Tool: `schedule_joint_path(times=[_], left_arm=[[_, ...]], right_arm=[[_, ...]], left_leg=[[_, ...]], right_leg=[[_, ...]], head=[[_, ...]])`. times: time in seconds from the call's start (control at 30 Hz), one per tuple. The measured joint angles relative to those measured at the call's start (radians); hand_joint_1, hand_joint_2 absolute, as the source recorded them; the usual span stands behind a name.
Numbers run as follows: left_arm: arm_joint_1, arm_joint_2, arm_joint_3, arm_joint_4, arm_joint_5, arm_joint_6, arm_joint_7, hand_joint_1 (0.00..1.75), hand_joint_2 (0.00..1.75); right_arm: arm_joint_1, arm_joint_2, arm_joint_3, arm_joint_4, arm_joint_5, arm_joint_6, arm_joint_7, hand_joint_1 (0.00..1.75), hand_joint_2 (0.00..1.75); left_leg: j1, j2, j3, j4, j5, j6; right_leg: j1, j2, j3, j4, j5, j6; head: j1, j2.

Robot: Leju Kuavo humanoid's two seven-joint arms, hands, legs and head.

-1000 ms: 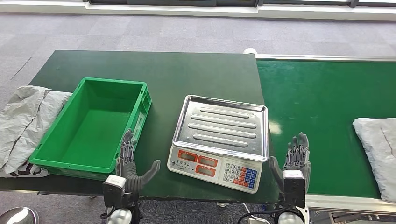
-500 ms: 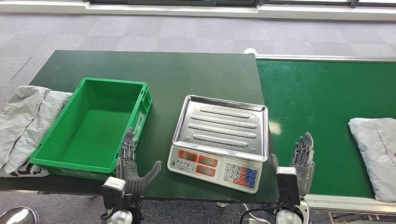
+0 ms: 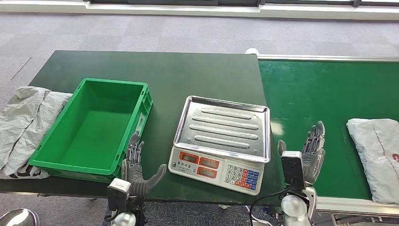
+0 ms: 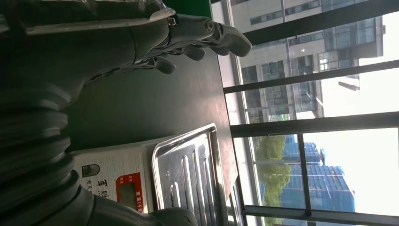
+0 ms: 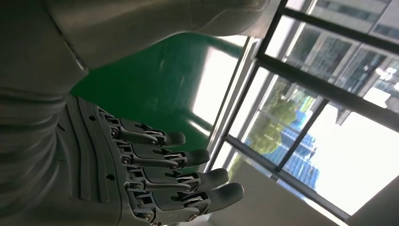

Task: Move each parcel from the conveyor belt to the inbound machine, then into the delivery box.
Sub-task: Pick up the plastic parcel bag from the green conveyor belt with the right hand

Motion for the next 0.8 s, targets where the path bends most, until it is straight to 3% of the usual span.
schedule_joint_path(times=[0.07, 0.13, 0.27, 0.3, 0.4, 0.57, 0.8], left_arm=[[-0.003, 0.000, -0.008, 0.003, 0.002, -0.015, 0.000, 0.00, 1.75], [-0.006, 0.000, -0.016, 0.008, 0.005, -0.025, 0.000, 0.00, 1.75], [-0.009, 0.000, -0.023, 0.019, 0.005, -0.032, 0.000, 0.00, 1.75], [-0.010, 0.000, -0.026, 0.021, 0.005, -0.034, 0.000, 0.00, 1.75], [-0.012, 0.000, -0.031, 0.023, 0.008, -0.042, 0.000, 0.00, 1.75], [-0.012, 0.001, -0.032, 0.024, 0.015, -0.046, 0.000, 0.00, 1.75], [-0.014, 0.002, -0.032, 0.024, 0.017, -0.044, 0.000, 0.00, 1.75]], right_arm=[[-0.043, -0.018, -0.015, 0.040, 0.081, -0.065, 0.056, 0.00, 1.75], [-0.100, -0.046, -0.038, 0.092, 0.244, -0.128, 0.150, 0.00, 1.75], [-0.231, -0.101, -0.079, 0.186, 0.782, -0.167, 0.478, 0.00, 1.75], [-0.269, -0.121, -0.068, 0.224, 0.863, -0.167, 0.570, 0.00, 1.75], [-0.380, -0.189, 0.007, 0.353, 0.898, -0.167, 0.749, 0.00, 1.75], [-0.499, -0.269, 0.064, 0.519, 0.884, -0.168, 0.803, 0.00, 1.75], [-0.555, -0.315, 0.070, 0.637, 0.882, -0.169, 0.809, 0.00, 1.75]], left_leg=[[0.000, 0.000, 0.000, 0.000, 0.000, 0.000], [-0.001, 0.000, 0.000, 0.000, 0.000, 0.001], [-0.002, 0.003, 0.000, 0.001, 0.001, 0.001], [-0.002, 0.003, 0.000, 0.001, 0.001, 0.002], [-0.002, 0.003, 0.000, 0.001, 0.003, 0.003], [-0.002, 0.001, 0.000, 0.001, 0.003, 0.003], [-0.002, 0.001, -0.001, 0.001, 0.002, 0.003]], right_leg=[[0.000, 0.000, 0.000, 0.000, 0.000, 0.000], [-0.001, 0.000, 0.000, 0.000, 0.001, 0.001], [-0.001, 0.002, 0.000, 0.000, 0.003, 0.002], [-0.002, 0.002, 0.000, 0.000, 0.004, 0.002], [-0.002, 0.002, 0.000, 0.000, 0.004, 0.002], [-0.002, 0.000, 0.000, 0.000, 0.005, 0.002], [-0.002, 0.001, -0.001, 0.000, 0.004, 0.002]], head=[[0.000, 0.000], [0.000, 0.000], [0.000, 0.000], [0.000, 0.000], [0.000, 0.000], [0.000, 0.000], [0.000, 0.000]])
